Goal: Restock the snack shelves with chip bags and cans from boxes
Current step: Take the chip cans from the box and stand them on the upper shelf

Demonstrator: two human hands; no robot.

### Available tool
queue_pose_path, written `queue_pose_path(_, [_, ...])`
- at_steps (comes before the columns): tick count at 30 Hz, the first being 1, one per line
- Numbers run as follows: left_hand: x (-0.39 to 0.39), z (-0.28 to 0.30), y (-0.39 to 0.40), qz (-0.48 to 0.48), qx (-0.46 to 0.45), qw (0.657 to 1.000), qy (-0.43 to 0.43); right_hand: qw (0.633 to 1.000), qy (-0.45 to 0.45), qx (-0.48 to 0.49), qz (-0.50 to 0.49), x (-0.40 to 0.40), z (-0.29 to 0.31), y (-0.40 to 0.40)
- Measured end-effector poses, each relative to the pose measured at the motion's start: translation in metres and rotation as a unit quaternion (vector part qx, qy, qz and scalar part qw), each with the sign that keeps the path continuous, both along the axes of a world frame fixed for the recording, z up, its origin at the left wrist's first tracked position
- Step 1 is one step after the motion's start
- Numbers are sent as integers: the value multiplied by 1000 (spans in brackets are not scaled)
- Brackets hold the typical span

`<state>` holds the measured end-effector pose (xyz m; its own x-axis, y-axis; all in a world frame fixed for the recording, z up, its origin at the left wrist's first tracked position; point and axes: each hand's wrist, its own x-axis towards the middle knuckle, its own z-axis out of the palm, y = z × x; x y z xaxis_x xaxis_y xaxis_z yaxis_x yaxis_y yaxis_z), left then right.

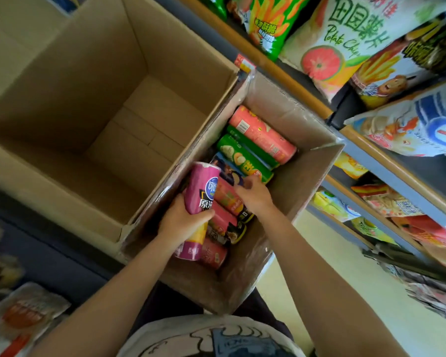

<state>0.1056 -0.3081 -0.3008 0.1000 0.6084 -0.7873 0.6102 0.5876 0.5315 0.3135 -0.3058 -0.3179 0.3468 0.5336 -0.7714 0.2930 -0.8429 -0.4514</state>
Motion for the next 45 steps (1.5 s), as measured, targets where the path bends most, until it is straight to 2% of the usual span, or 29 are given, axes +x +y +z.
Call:
queue_pose_path(5, [-13, -14, 1, -16, -34, 999, 6, 985, -70, -101, 118, -11, -50, -22])
queue_pose_path(7, [-15, -20, 3, -15, -41, 999, -4, 960, -128, -144, 201, -11, -62, -24])
queue_pose_path(10, [-16, -22, 4, -8, -44, 999, -20, 907, -191, -190, 324, -10, -54, -20])
queue_pose_path(12, [-15, -19, 5, 1, -46, 998, -40, 912, -175, -183, 323, -9, -43, -17])
queue_pose_path(16, [-10, 0, 9, 20, -43, 996, -82, 956, -120, -112, 244, -8, -5, -8])
queue_pose_path(22, [21, 51, 25, 62, 3, 991, -116, 971, -143, 61, 182, -1, 77, 0])
queue_pose_path(24, [35, 73, 30, 70, 22, 987, -142, 977, -126, 134, 107, 14, 104, 1])
queue_pose_path(27, [55, 110, 35, 81, 12, 977, -194, 975, -54, 211, -34, 53, 150, -11])
queue_pose_path(31, [93, 170, 23, 86, -37, 958, -273, 957, 60, 259, -119, 117, 205, -48])
queue_pose_path(34, [127, 212, -3, 130, -127, 924, -336, 933, 106, 304, -165, 159, 243, -80])
queue_pose_path(38, [191, 257, -59, 149, -178, 881, -412, 860, 153, 398, -281, 197, 293, -118])
queue_pose_path(41, [242, 292, -110, 110, -171, 877, -434, 817, 117, 447, -347, 220, 331, -148])
queue_pose_path(45, [297, 339, -142, 70, -129, 882, -449, 792, 54, 514, -325, 251, 375, -191])
